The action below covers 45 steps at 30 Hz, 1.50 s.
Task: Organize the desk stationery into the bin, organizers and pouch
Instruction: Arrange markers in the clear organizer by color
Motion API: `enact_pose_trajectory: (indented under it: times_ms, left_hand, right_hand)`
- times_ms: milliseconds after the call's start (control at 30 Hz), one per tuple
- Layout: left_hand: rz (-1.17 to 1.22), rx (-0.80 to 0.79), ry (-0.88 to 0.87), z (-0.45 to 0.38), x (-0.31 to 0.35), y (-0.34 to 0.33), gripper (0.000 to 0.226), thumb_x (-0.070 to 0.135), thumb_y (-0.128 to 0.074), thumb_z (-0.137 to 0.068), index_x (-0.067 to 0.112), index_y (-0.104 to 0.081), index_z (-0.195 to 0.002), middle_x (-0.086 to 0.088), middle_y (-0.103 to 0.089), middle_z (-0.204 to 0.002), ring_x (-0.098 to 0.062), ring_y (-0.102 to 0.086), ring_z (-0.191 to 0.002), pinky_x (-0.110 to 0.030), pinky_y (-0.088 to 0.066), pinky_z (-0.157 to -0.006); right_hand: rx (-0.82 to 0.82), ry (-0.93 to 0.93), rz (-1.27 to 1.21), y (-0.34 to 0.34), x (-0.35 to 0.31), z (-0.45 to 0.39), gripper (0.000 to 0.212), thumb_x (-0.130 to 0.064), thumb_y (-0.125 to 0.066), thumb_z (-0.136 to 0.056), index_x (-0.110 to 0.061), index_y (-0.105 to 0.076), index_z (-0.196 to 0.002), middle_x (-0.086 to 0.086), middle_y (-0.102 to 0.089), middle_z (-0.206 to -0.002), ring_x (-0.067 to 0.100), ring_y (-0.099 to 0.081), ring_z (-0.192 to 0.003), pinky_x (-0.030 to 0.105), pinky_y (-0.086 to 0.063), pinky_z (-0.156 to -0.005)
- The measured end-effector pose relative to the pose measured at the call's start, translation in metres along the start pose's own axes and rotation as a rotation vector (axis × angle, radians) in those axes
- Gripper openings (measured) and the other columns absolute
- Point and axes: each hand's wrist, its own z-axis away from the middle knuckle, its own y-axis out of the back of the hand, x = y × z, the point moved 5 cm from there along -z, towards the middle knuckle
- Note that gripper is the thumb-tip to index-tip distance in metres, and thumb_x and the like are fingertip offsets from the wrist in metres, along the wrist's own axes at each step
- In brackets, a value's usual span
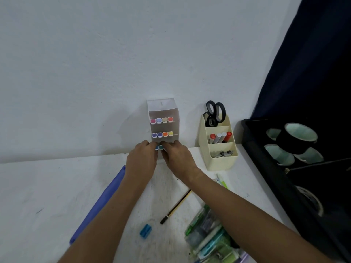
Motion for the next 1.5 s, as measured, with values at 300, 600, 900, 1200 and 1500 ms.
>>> enact_pose_trajectory:
  times_ms: [300, 600, 900, 1200, 1500]
  left_hand:
    - [0.048, -0.111, -0.050, 0.034, 0.017, 0.027, 0.049, 0.026, -0.059, -0.088, 0.021, -0.047, -0.136, -0.006, -0.061, -0.108, -0.023, -0.059, -0.098, -0.036, -0.050, -0.081]
    - [0.138, -0.393, -0.251, 0.073, 0.088, -0.014, 0.032, 0.027, -0.058, -0.090, 0.023, -0.060, -0.121, -0.001, -0.062, -0.109, -0.014, -0.051, -0.088, -0.027, -0.043, -0.087]
    - [0.123, -0.521, -0.434, 0.082, 0.160, -0.045, 0.030, 0.018, -0.057, -0.090, 0.023, -0.064, -0.119, -0.006, -0.062, -0.120, -0.022, -0.058, -0.106, -0.027, -0.043, -0.088]
    - [-0.164, -0.675, -0.794, 0.100, 0.200, -0.064, 0.045, 0.003, -0.060, -0.086, 0.025, -0.061, -0.124, -0.004, -0.048, -0.107, -0.025, -0.058, -0.095, -0.035, -0.048, -0.075]
    - [-0.186, -0.692, -0.831, 0.100, 0.211, -0.064, 0.030, 0.018, -0.062, -0.089, 0.020, -0.065, -0.118, -0.005, -0.054, -0.115, -0.024, -0.054, -0.107, -0.033, -0.043, -0.080]
  right_hand:
    - [-0.208, -0.024, -0.171, 0.050, -0.001, 0.034, 0.046, -0.001, -0.050, -0.088, -0.009, -0.053, -0.133, 0.009, -0.061, -0.128, 0.021, -0.060, -0.103, 0.031, -0.048, -0.094]
    - [-0.359, -0.443, -0.042, 0.133, 0.079, 0.132, 0.017, -0.017, -0.062, -0.085, -0.014, -0.074, -0.096, 0.001, -0.072, -0.100, 0.006, -0.060, -0.082, 0.020, -0.047, -0.074]
    - [-0.592, -0.704, 0.047, 0.141, 0.093, 0.194, 0.023, -0.028, -0.069, -0.083, -0.015, -0.070, -0.103, 0.004, -0.068, -0.106, 0.020, -0.065, -0.091, 0.031, -0.054, -0.080]
    - [-0.549, -0.913, 0.145, 0.156, 0.087, 0.262, 0.043, -0.049, -0.053, -0.090, -0.009, -0.057, -0.107, 0.008, -0.052, -0.110, 0.023, -0.058, -0.089, 0.029, -0.051, -0.071]
    - [-0.478, -0.873, 0.183, 0.155, 0.084, 0.276, 0.013, -0.026, -0.055, -0.092, -0.014, -0.061, -0.089, 0.002, -0.051, -0.084, 0.019, -0.053, -0.073, 0.023, -0.037, -0.051]
